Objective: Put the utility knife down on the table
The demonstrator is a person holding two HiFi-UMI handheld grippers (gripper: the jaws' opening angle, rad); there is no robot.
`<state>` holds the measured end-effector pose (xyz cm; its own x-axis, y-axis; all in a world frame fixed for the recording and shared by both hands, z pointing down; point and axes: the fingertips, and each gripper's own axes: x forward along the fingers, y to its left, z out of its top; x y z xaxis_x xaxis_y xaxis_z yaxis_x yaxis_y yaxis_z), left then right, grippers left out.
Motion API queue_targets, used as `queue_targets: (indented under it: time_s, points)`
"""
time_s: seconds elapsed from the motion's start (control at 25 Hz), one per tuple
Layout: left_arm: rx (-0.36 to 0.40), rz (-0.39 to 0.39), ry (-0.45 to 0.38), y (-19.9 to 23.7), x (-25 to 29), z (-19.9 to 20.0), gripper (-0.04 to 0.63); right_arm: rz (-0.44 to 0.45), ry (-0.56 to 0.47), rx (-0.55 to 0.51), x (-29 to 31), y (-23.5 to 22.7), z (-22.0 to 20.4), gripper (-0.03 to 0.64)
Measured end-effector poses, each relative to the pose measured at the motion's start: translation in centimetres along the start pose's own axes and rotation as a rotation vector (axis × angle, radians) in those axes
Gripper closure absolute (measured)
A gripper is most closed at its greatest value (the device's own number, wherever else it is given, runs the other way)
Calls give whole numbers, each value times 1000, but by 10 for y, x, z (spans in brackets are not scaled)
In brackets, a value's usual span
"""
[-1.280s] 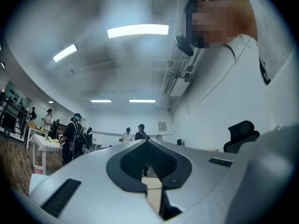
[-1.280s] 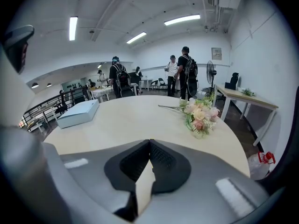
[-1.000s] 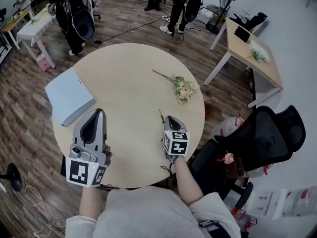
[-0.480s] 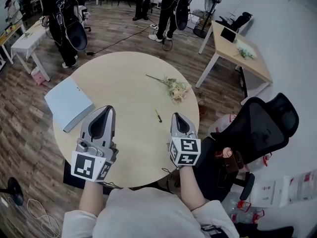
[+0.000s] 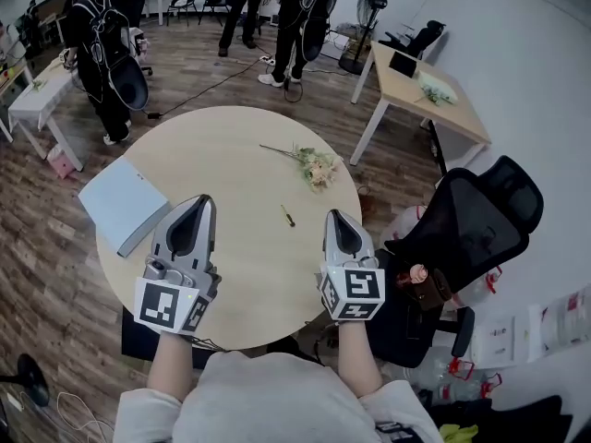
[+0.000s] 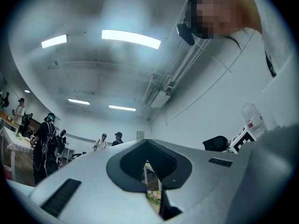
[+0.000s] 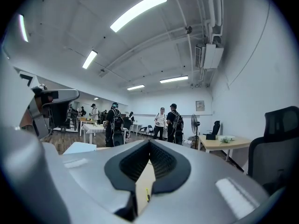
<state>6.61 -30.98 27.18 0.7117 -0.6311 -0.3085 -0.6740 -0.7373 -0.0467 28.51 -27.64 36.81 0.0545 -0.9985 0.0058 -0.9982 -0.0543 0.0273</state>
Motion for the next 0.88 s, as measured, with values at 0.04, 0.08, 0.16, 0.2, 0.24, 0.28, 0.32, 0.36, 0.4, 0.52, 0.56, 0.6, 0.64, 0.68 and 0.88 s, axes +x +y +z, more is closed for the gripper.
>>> queue_targets:
  time_s: [0.04,0.08,0.16,0.2,0.24,0.28,0.32,0.36,0.4,0.52,0.56,0.6,0.64,0.68,0.88]
  points:
    - [1,-2,-1,0,-1,1,588,-6,-11,1,-4,1,5,606]
    - [1,-4,-2,1,-3,2,588,-13,-23,3,-8,1,9,606]
    - [-1,-5,-2,3,-5,4,588,-22,-45,11,-15,3,17,606]
    - [-3,-5,-3,3,-7,5,588,-26,-56,17,-19,4,21,606]
    - [-4,-7,-5,3,-8,6,588,-30,-66,23,-23,4,24,605]
    - [-3,-10,-7,3,-9,7,588,-34,-76,26,-27,5,27,606]
    - [0,-13,-8,3,-10,8,588,-39,-85,27,-31,6,30,606]
    - [2,-16,-8,3,-11,9,588,-45,-93,26,-35,6,33,606]
    - [4,-19,-8,3,-12,10,588,-50,-99,26,-39,8,35,606]
    - [2,-29,-13,3,-16,12,588,-65,-107,20,-47,11,38,606]
    - [1,-32,-14,4,-16,13,588,-70,-107,16,-50,12,38,606]
    - [0,-35,-16,4,-17,13,588,-75,-106,13,-52,13,37,606]
    - [-1,-38,-16,3,-18,13,588,-80,-105,10,-54,13,37,606]
    - [-2,-41,-16,2,-19,13,588,-85,-104,8,-56,13,36,606]
    - [-7,-51,-15,2,-23,13,588,-102,-104,7,-62,17,35,606]
